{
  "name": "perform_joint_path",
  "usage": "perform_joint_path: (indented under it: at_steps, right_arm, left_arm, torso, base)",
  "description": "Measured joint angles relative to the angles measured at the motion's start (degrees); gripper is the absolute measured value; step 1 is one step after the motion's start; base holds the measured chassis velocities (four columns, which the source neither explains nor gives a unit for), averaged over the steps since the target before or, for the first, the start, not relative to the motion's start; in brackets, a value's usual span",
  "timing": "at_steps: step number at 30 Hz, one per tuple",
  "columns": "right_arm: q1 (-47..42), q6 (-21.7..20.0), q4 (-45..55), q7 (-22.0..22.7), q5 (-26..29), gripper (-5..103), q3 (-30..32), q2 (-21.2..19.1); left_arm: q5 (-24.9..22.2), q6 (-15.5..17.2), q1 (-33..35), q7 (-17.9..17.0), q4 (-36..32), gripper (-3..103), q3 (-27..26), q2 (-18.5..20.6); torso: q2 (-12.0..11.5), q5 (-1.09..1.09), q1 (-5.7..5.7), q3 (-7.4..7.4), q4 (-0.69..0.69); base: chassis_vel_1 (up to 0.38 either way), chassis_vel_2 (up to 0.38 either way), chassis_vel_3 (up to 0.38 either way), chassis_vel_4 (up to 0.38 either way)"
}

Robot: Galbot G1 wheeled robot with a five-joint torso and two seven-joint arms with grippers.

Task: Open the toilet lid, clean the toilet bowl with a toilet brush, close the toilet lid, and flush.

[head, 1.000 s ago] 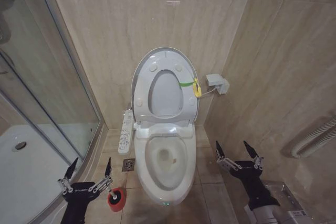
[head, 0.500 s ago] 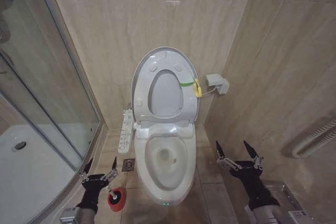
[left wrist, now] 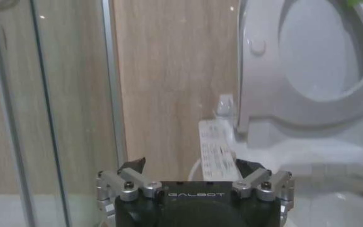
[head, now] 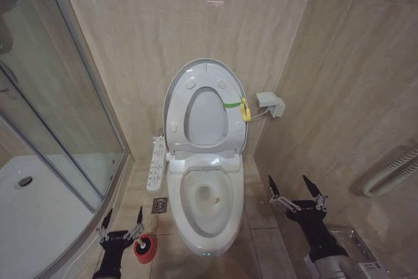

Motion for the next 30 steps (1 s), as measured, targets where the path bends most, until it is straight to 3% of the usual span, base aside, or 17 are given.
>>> perform_joint_path:
  at_steps: [7,8,22,26,29,30]
  right_arm:
    - [0.0,0.0,0.0,0.0,0.0,100,0.0,0.0]
    - [0.0,0.0,0.0,0.0,0.0,100,0.0,0.0]
    - [0.0,0.0,0.0,0.0,0.0,100,0.0,0.0]
    - [0.0,0.0,0.0,0.0,0.0,100,0.0,0.0]
    - [0.0,0.0,0.0,0.0,0.0,100,0.0,0.0]
    - [0.0,0.0,0.0,0.0,0.0,100,0.0,0.0]
  left_arm:
    - [1.7,-4.1,0.8,0.6,6.3,97,1.5,-0.2]
    - [1.7,-4.4,1.0,0.6,7.4,88,1.6,-0.4]
    - [1.1,-7.1,3.5,-0.8,11.2,85,0.7,-1.4]
    - [-2.0,-9.2,1.7,0.4,16.8,85,-0.3,-0.4]
    - [-4.6,-12.8,-2.1,1.1,25.0,85,-0.6,0.3]
    - [-4.4,-13.7,-3.1,1.3,26.9,79,-0.8,0.3]
  torso:
    - [0.0,0.0,0.0,0.0,0.0]
    - [0.0,0.0,0.0,0.0,0.01]
    - [0.0,0.0,0.0,0.0,0.0]
    - [0.0,0.01,0.0,0.0,0.0]
    - [0.0,-0.02,0.0,0.0,0.0]
    - [0.0,-0.01,0.0,0.0,0.0]
  base:
    - [0.0,0.0,0.0,0.0]
    - [0.0,0.0,0.0,0.0]
    - [0.0,0.0,0.0,0.0]
    - [0.0,0.0,0.0,0.0]
    - [0.0,0.0,0.0,0.0]
    - [0.0,0.0,0.0,0.0]
